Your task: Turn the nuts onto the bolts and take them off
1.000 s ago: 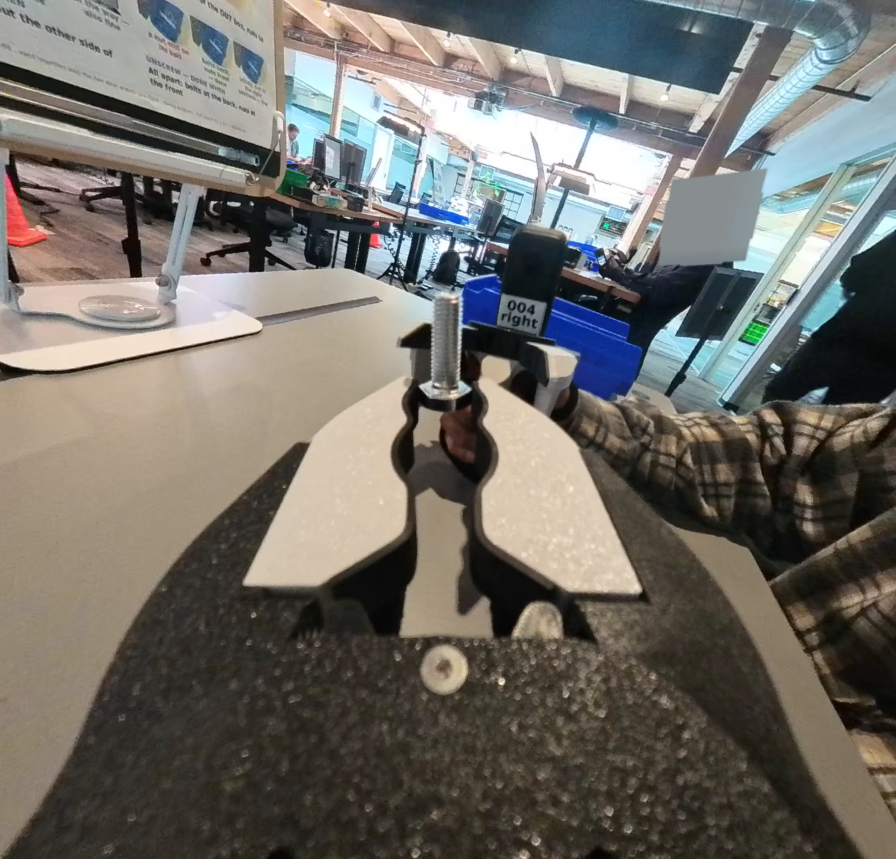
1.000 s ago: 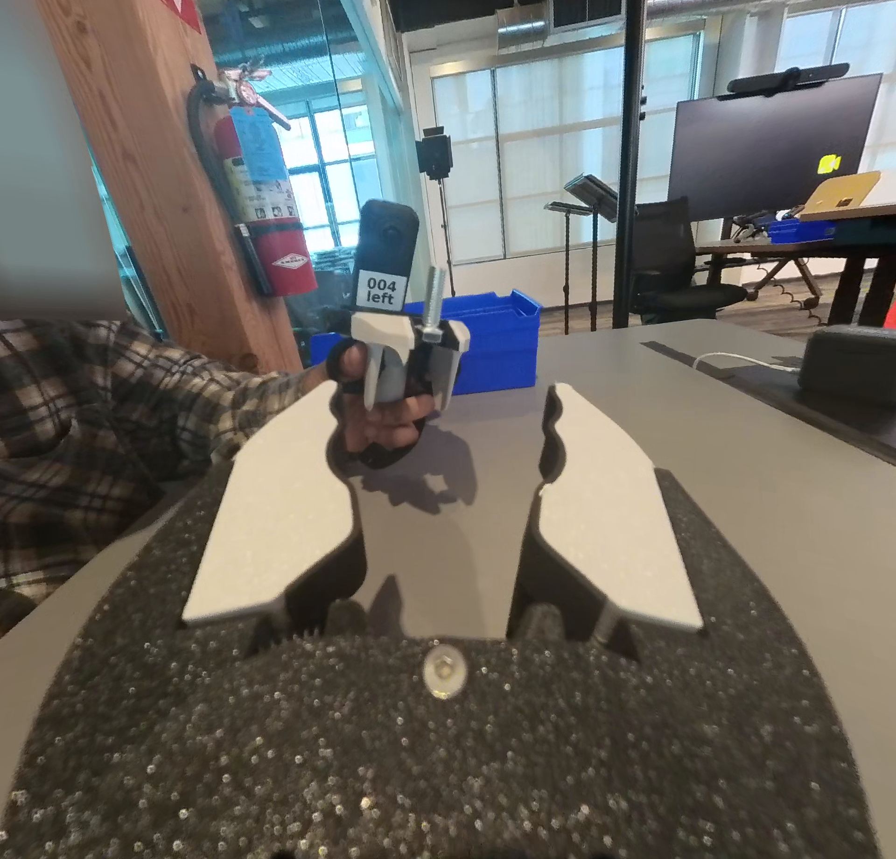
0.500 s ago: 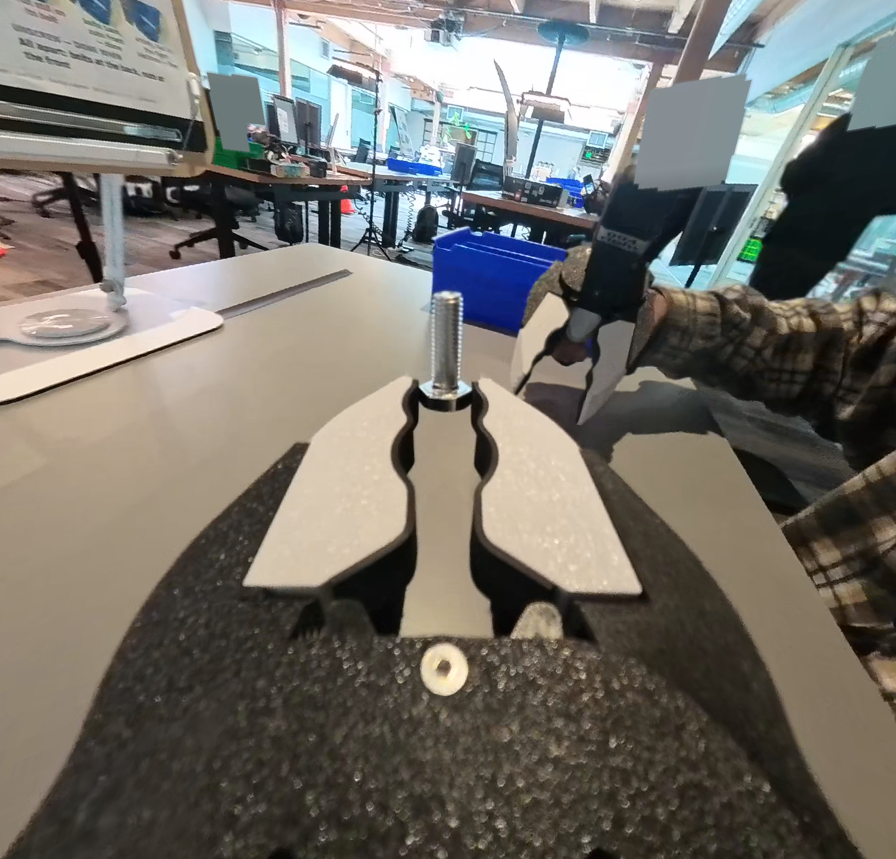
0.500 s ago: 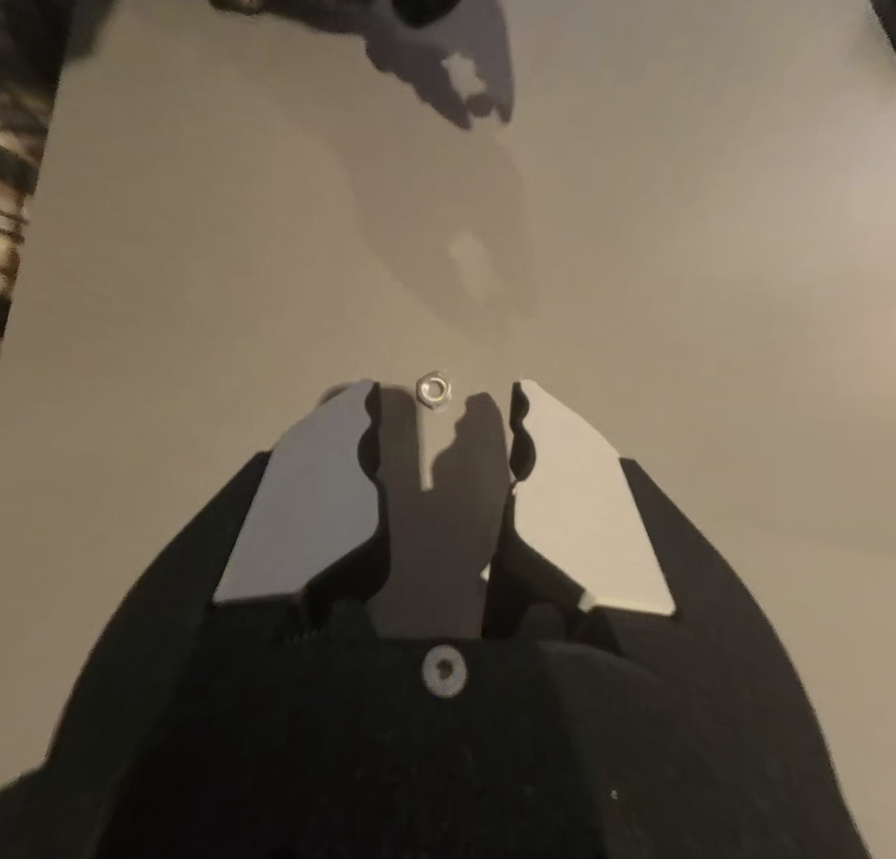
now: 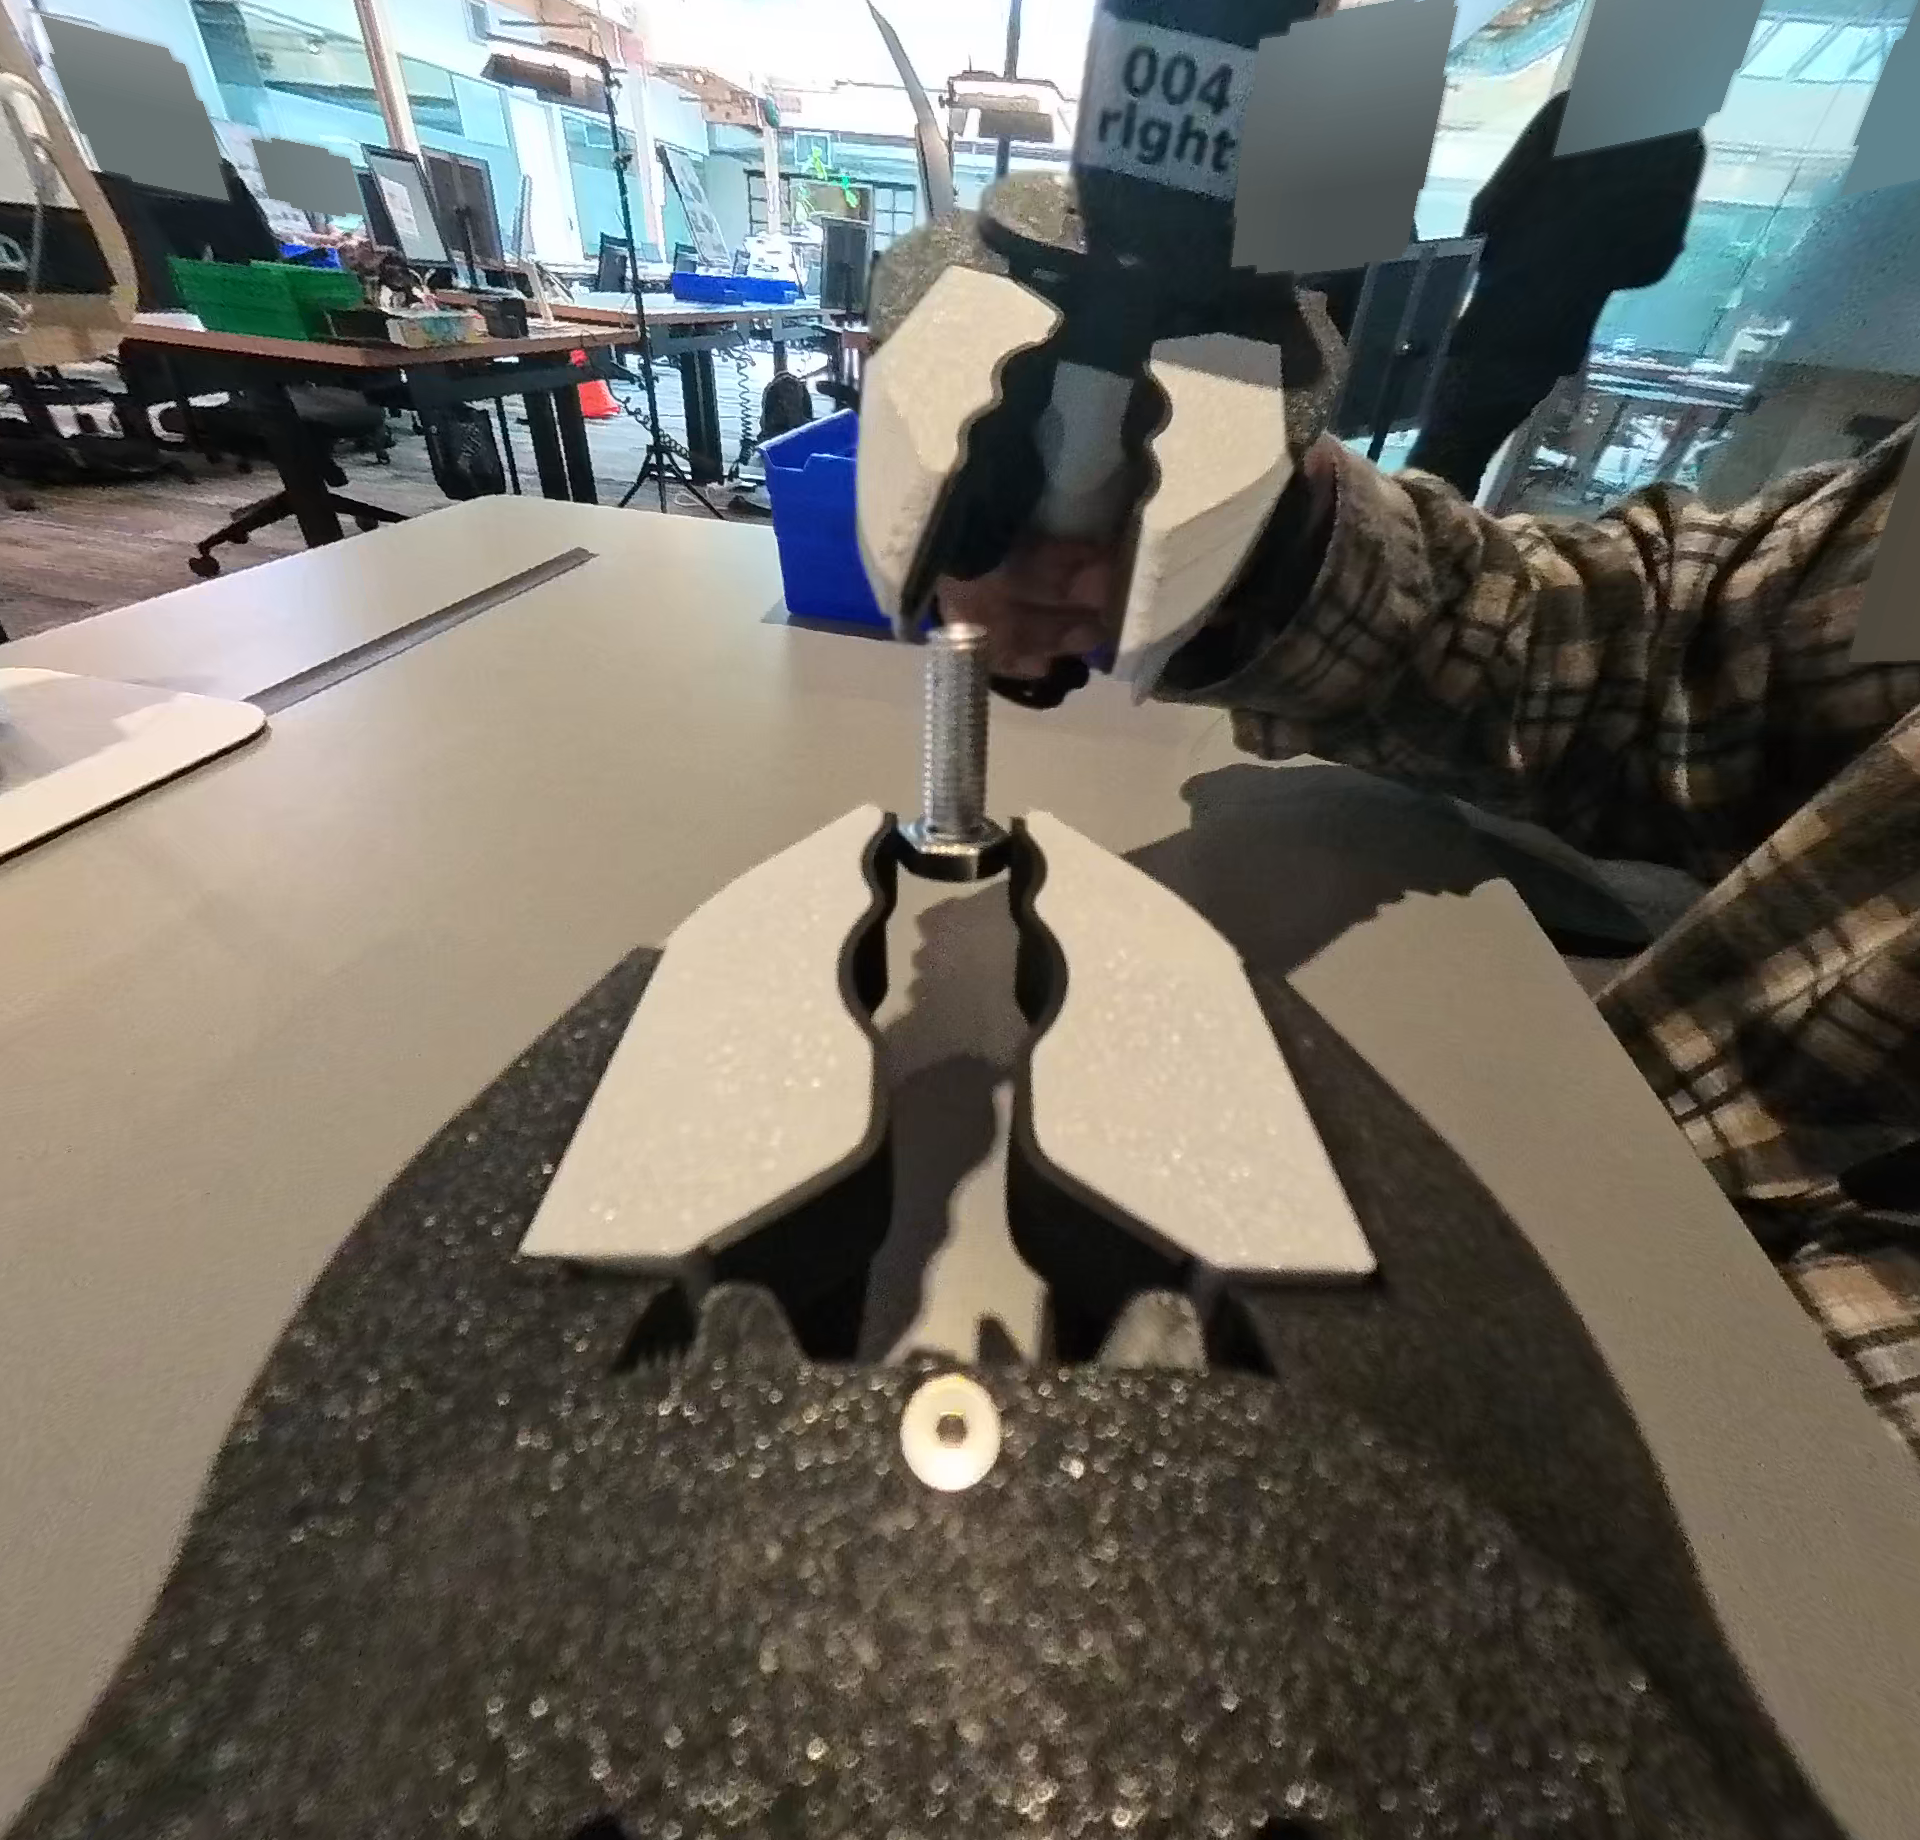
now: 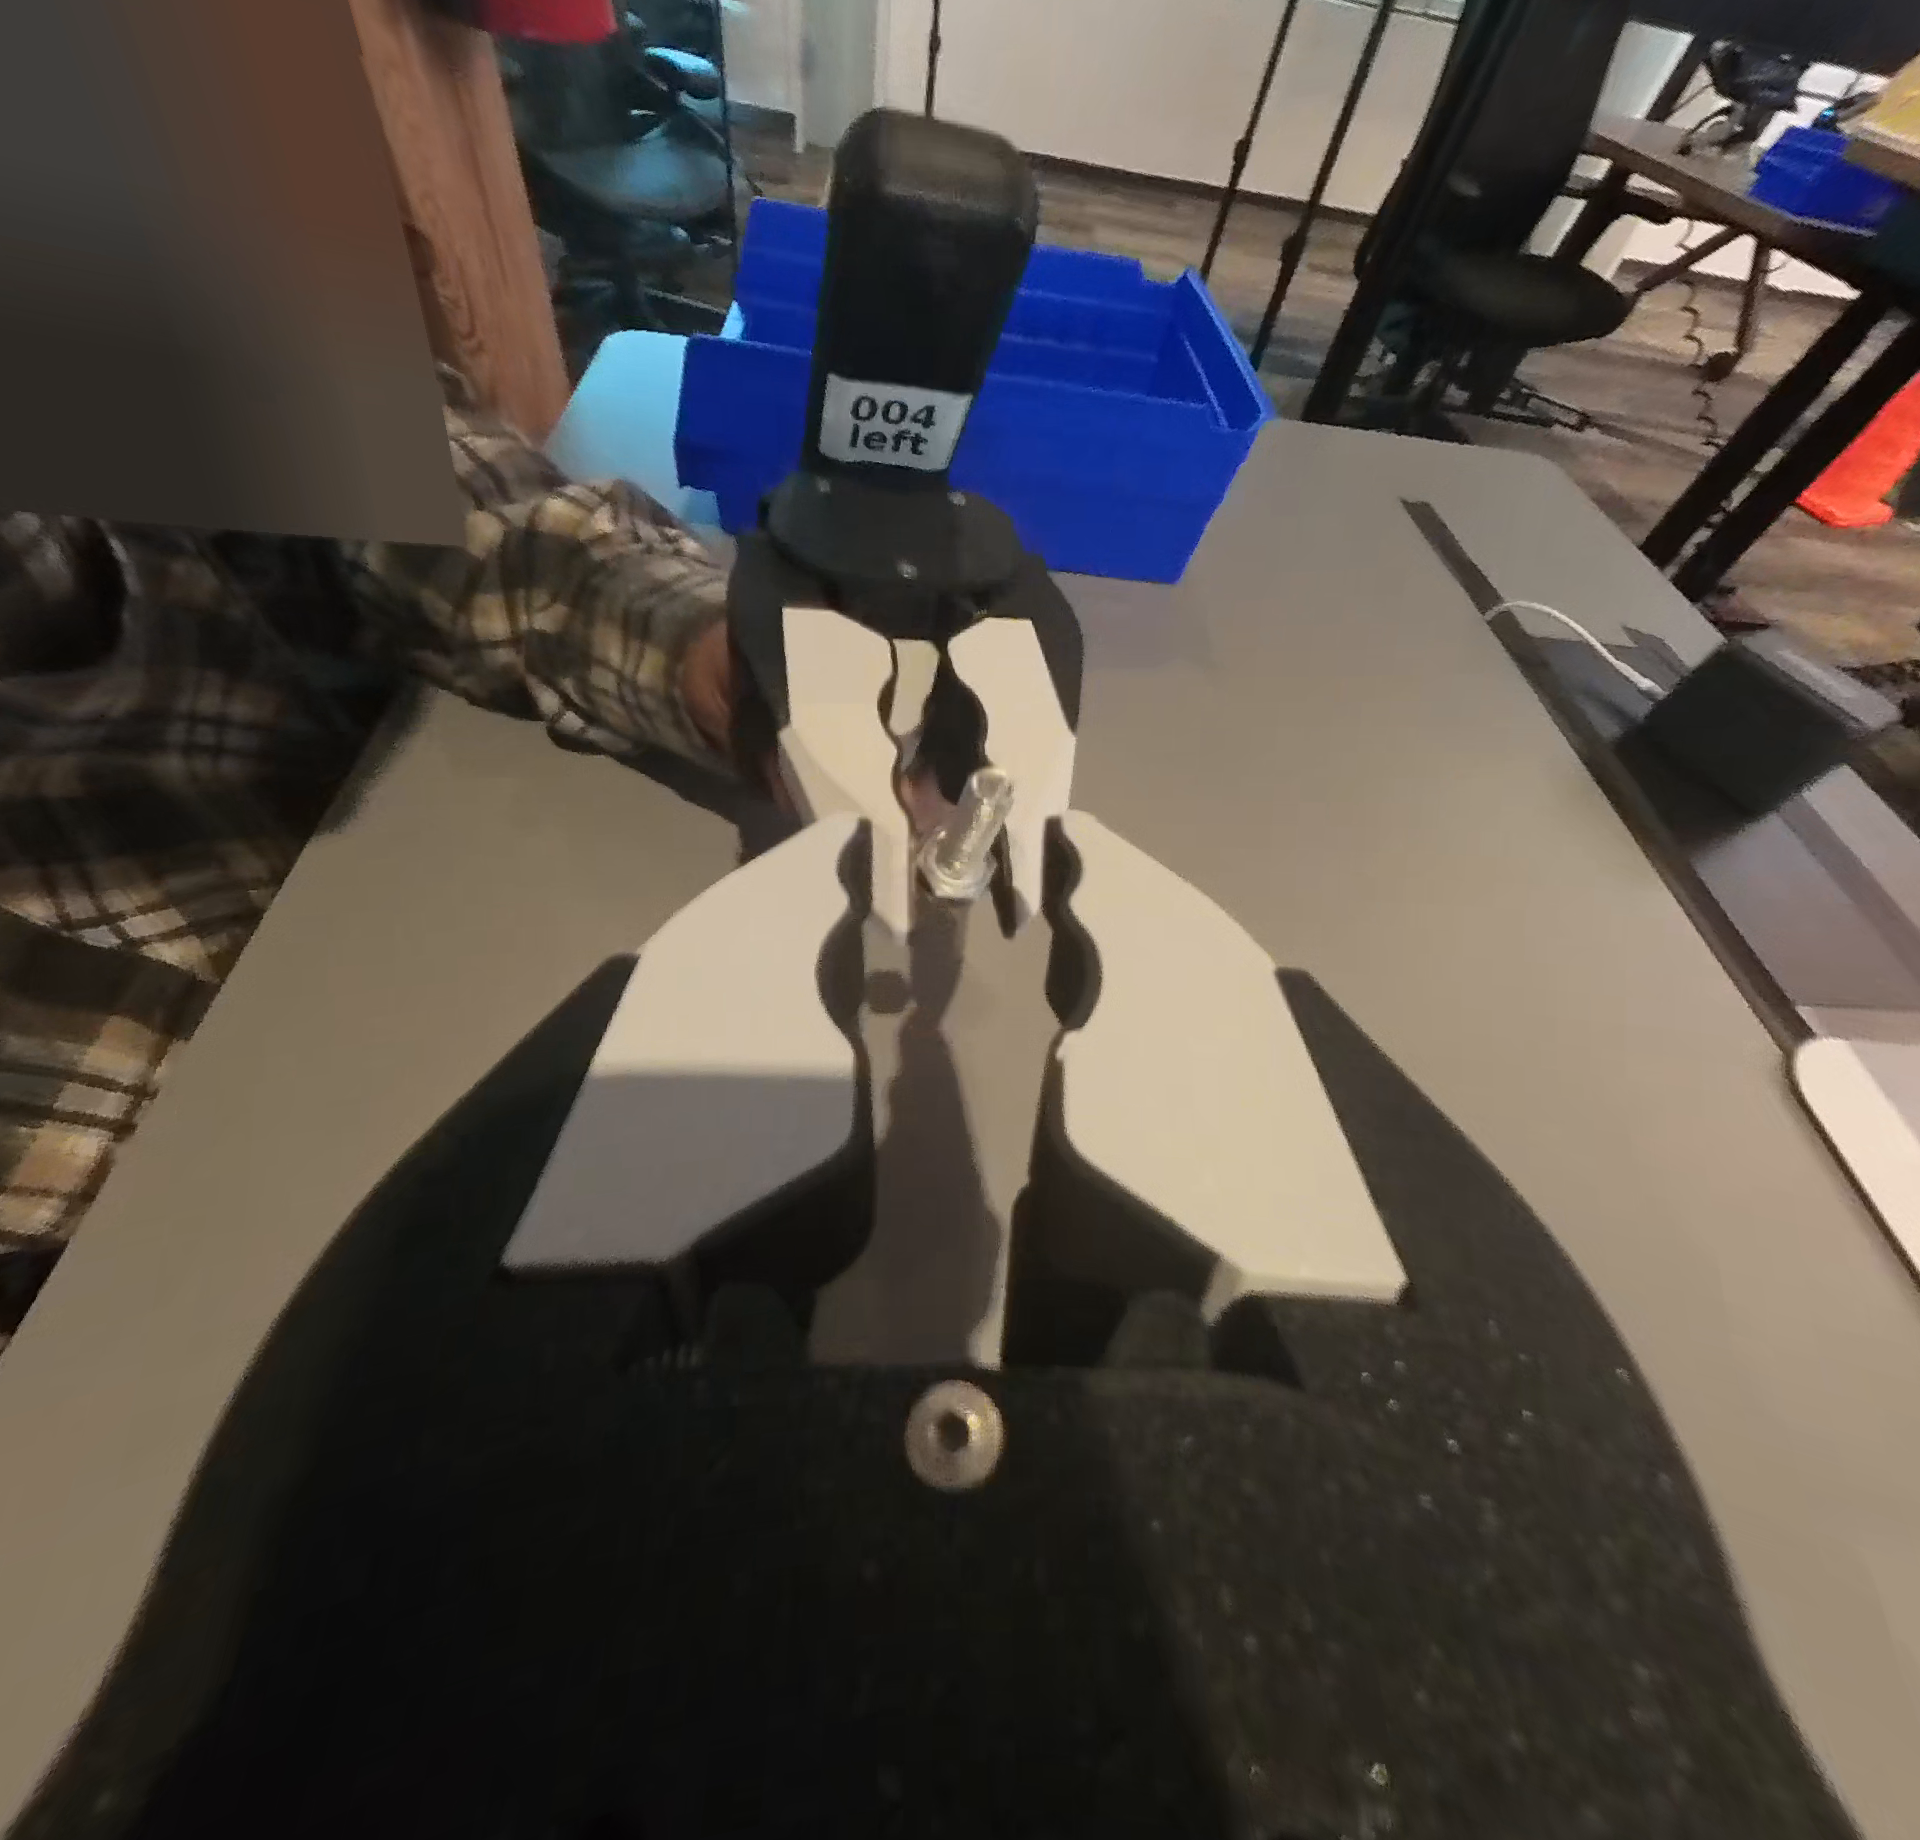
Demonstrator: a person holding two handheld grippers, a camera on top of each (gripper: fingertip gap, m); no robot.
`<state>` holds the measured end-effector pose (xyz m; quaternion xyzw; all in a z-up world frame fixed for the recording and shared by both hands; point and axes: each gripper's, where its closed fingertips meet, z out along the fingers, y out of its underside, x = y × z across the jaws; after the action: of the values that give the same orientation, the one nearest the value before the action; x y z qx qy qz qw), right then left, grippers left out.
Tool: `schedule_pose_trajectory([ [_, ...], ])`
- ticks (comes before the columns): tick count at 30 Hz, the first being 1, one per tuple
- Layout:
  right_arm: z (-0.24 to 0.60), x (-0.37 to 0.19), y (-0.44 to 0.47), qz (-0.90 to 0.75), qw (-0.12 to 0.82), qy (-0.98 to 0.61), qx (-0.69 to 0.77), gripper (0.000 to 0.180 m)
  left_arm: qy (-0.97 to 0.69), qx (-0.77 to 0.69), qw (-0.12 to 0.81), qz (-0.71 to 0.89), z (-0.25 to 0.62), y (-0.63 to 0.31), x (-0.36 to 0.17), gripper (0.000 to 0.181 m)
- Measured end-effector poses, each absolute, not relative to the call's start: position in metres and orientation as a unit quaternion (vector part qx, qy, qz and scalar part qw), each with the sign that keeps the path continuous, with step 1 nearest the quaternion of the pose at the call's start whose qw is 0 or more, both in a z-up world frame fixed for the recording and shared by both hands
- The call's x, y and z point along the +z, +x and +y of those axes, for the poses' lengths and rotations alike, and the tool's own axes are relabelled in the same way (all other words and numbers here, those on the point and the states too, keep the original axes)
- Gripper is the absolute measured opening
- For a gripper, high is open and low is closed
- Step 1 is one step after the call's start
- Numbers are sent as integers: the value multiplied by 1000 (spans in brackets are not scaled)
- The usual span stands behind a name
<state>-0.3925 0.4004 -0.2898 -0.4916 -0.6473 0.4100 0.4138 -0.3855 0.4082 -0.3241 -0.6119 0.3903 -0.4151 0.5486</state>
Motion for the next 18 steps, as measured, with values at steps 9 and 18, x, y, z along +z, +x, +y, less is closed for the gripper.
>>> schedule_pose_trajectory([
  [9, 397, -296, -405, -667, 390, -480, 415, 10, -608, -418, 541, 404, 402, -381, -325, 20],
  [18, 406, -288, -383, -647, 421, -490, 405, 30, -607, -440, 545, 376, 405, -384, -319, 20],
])
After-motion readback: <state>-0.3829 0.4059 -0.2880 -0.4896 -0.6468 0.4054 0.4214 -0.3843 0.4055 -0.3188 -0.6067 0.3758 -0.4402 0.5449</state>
